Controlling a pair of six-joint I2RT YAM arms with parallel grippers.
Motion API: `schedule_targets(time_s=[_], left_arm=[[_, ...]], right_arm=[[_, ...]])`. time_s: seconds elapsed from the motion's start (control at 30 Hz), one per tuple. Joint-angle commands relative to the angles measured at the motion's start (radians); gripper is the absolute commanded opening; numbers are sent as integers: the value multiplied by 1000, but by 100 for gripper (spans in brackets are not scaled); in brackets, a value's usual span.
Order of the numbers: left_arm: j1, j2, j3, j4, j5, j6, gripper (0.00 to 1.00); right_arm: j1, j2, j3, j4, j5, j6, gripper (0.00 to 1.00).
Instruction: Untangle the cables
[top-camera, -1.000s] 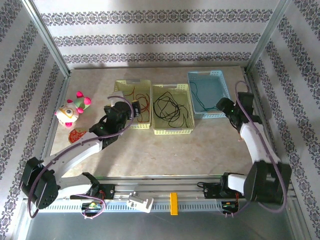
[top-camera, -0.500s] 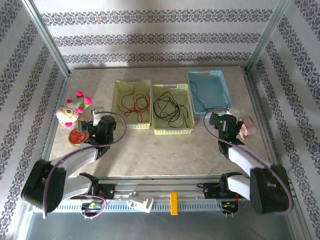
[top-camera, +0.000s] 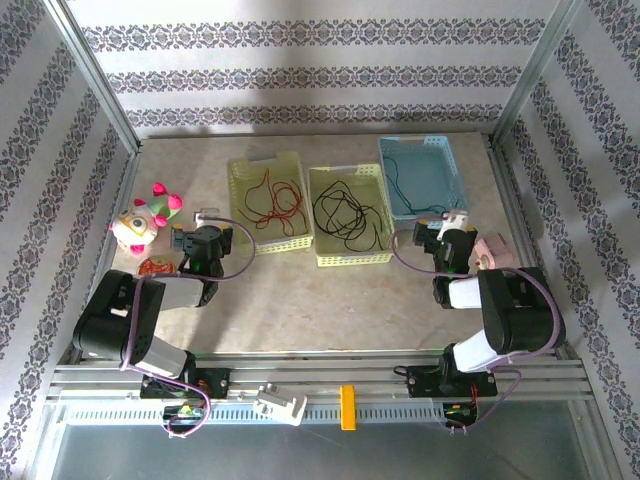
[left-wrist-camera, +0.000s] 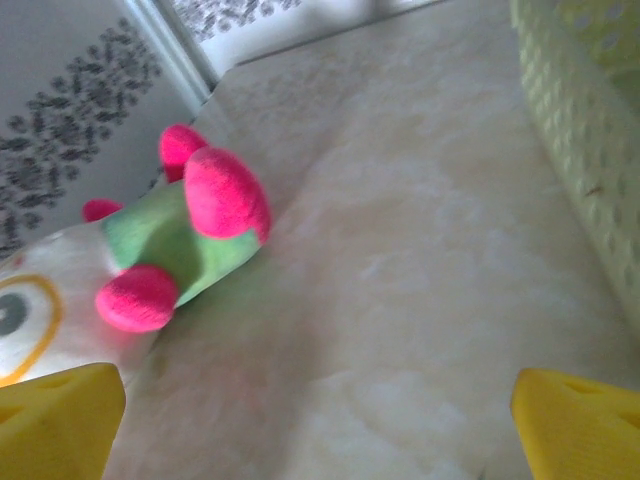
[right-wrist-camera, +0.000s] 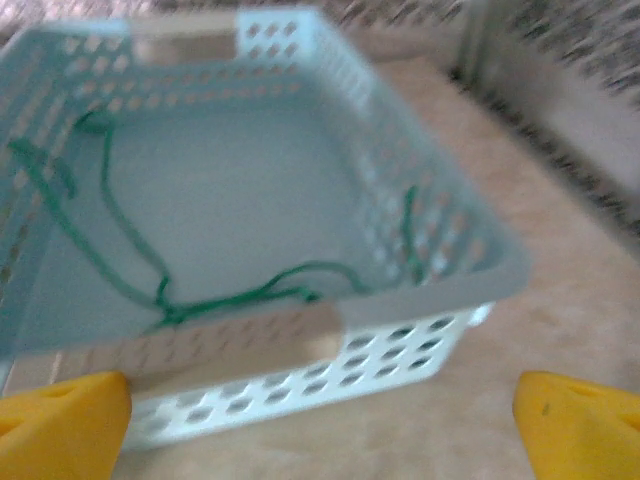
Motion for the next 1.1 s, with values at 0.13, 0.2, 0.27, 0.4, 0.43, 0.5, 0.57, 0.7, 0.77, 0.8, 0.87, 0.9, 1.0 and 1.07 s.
schedule_targets(time_s=[0.13, 0.2, 0.27, 0.4, 0.43, 0.5, 0.57, 0.7, 0.77, 0.8, 0.87, 0.9, 1.0, 1.07], left_arm=[[115, 89, -65, 305, 334, -82, 99], [122, 85, -49, 237, 309, -112, 99], [139, 100, -37, 266, 320, -118, 99], [167, 95, -30, 233, 362, -139, 99], [167, 98, -31, 233, 363, -140, 99], [167, 87, -26, 207, 363, -147, 99], [167, 92, -29, 216, 364, -143, 99], [170, 89, -27, 210, 369, -148, 99], [170, 93, -30, 222, 369, -144, 99], [170, 91, -28, 215, 369, -145, 99], [170, 91, -30, 219, 369, -144, 99], [170, 91, -30, 216, 369, -145, 99], [170, 92, -30, 218, 369, -144, 99], [170, 91, -30, 218, 369, -145, 99]], right_arm=[[-21, 3, 8, 80, -113, -17, 98], [-21, 2, 9, 78, -94, -9, 98], [-19, 1, 8, 77, -52, 2, 98], [-2, 4, 23, 54, -7, -2, 98], [4, 3, 35, 31, -3, -9, 98], [21, 5, 38, 16, 14, -27, 98], [25, 5, 38, 15, 17, -28, 98], [22, 5, 38, 13, 11, -27, 98], [19, 5, 38, 11, 5, -27, 98], [19, 5, 38, 11, 4, -27, 98], [18, 5, 37, 10, 1, -27, 98], [16, 5, 37, 10, -2, -27, 98], [11, 4, 37, 8, -16, -24, 98], [6, 4, 38, 8, -27, -23, 98]])
